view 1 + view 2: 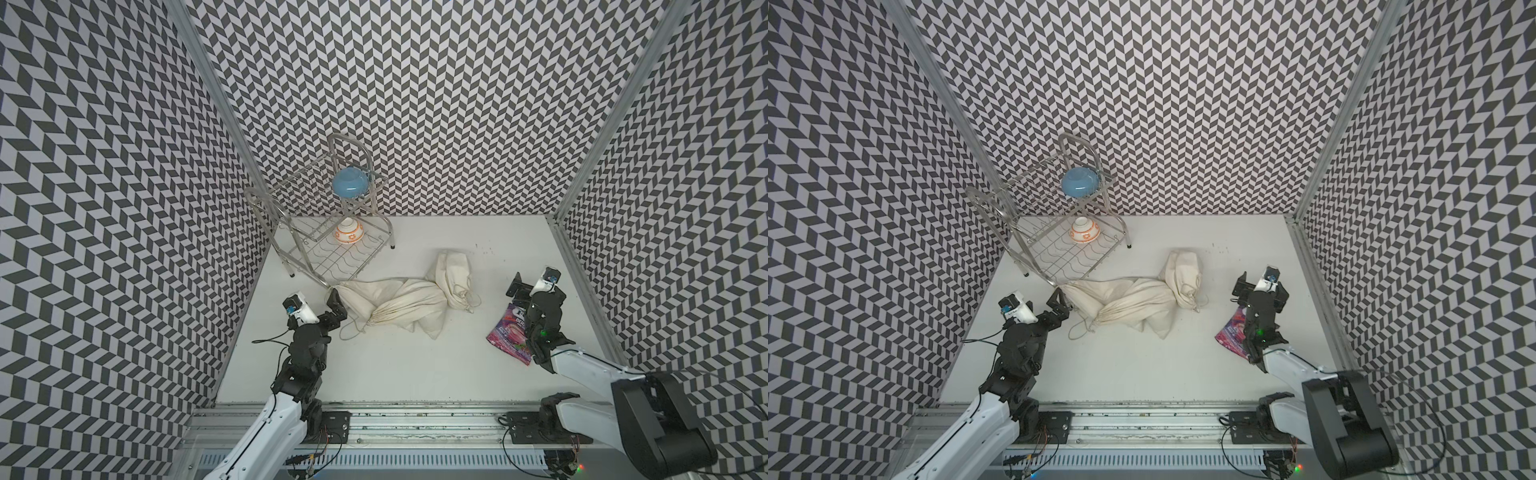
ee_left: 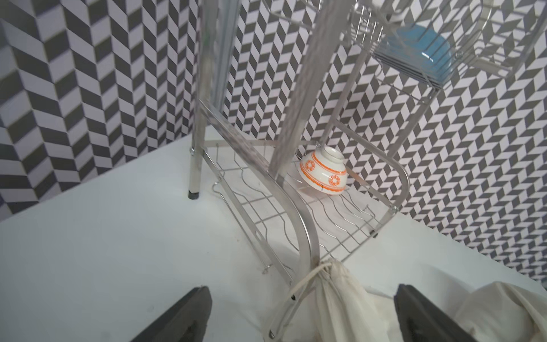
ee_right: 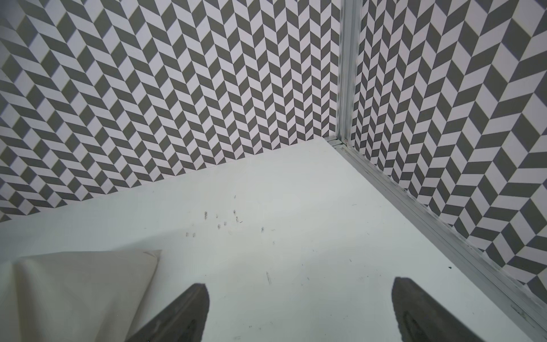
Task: Close the soil bag
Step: Reset both arms
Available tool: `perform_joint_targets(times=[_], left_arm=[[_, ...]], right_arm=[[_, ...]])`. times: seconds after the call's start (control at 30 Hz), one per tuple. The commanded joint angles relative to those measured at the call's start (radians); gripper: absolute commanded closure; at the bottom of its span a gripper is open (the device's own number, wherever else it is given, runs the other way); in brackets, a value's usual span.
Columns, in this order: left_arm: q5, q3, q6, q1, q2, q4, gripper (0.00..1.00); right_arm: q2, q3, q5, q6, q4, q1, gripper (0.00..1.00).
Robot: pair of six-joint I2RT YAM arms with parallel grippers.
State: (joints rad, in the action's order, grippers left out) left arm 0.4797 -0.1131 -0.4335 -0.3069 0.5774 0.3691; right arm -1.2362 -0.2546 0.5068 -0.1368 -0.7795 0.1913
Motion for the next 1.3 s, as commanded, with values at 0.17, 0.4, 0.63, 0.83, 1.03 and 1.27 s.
perform_joint_targets(times=[0.17,0.4,0.63,0.83,1.03,1.27], left_arm=[[0.240,0.020,0.316,0.012,0.250,0.503,0.00],[0.021,0.052,0.292,0.240,0.495,0.692,0.00],[-0.347,0.003,0.370,0.329,0.727,0.887,0.00],[-0.629,-0.011,0.427,0.364,1.001,1.193,0.00],[-0.559,-0.148,0.416,0.355,0.972,0.852,0.00],[-0.525,-0.153,0.428,0.332,0.974,0.851,0.00]], right_arm=[[-0.141,0.161,-0.218,0.185,-0.607,-0.036,0.00],[-0.284,0.055,-0.411,0.145,-0.530,-0.134,0.00],[-0.314,0.010,-0.405,0.143,-0.519,-0.135,0.00],[-0.303,-0.008,-0.405,0.143,-0.464,-0.135,0.00],[-0.300,-0.021,-0.408,0.146,-0.429,-0.135,0.00],[-0.296,-0.023,-0.410,0.147,-0.421,-0.135,0.00]])
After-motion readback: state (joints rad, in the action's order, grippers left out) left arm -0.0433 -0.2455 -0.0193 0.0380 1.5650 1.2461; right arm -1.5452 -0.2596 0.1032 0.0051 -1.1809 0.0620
